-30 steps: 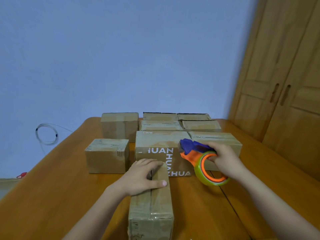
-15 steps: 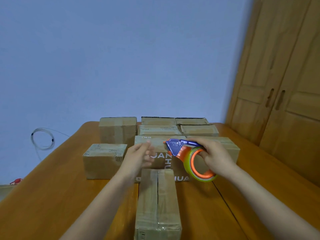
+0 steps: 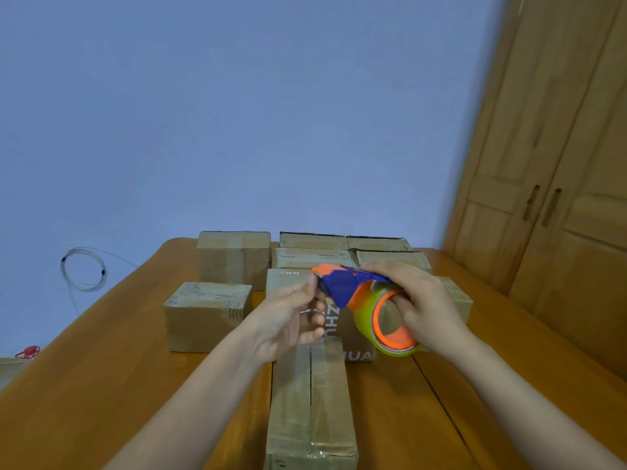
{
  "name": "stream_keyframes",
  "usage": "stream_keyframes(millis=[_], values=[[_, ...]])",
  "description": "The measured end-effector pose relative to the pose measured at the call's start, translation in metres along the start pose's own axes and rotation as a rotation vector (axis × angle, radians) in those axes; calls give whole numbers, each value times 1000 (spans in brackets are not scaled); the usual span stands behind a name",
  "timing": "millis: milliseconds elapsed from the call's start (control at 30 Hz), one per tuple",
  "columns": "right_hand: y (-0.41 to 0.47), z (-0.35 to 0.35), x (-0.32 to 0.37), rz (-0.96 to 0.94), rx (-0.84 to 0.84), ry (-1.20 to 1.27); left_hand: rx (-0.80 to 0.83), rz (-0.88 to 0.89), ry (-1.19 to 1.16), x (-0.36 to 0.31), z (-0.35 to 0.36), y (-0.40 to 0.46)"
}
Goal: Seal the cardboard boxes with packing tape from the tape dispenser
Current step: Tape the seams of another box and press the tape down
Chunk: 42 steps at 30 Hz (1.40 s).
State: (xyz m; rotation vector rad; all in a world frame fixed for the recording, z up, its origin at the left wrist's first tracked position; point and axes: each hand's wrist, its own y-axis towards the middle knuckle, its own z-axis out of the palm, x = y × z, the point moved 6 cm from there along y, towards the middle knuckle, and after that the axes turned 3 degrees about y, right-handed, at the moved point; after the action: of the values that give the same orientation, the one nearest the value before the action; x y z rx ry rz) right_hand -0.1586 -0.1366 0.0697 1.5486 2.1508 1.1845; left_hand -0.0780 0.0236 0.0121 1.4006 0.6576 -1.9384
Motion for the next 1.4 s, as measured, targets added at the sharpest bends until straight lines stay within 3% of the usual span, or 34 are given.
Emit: stream_keyframes(millis=[300, 467, 567, 667, 833, 1067, 1300, 1400], values=[[-6, 0, 0, -42, -11, -12, 74, -4, 193, 1, -12, -7], [-8, -5, 2, -68, -69, -23, 23, -29, 240, -5, -24, -14], [-8, -14, -5, -51, -149, 10, -4, -49, 137, -6, -38, -16], [-7, -20, -7, -63, -186, -7, 73, -107, -34, -2, -37, -19], [-6, -16, 5, -117, -182, -72, 188, -182, -78, 2, -14, -21], [-5, -14, 14, -186, -184, -156, 269, -228, 79, -2, 5, -24], [-13, -3, 7, -220, -105, -202, 280, -169, 334, -5, 8, -26], [-12, -7, 6, -180, -121, -155, 288, -192, 290, -3, 7, -27]])
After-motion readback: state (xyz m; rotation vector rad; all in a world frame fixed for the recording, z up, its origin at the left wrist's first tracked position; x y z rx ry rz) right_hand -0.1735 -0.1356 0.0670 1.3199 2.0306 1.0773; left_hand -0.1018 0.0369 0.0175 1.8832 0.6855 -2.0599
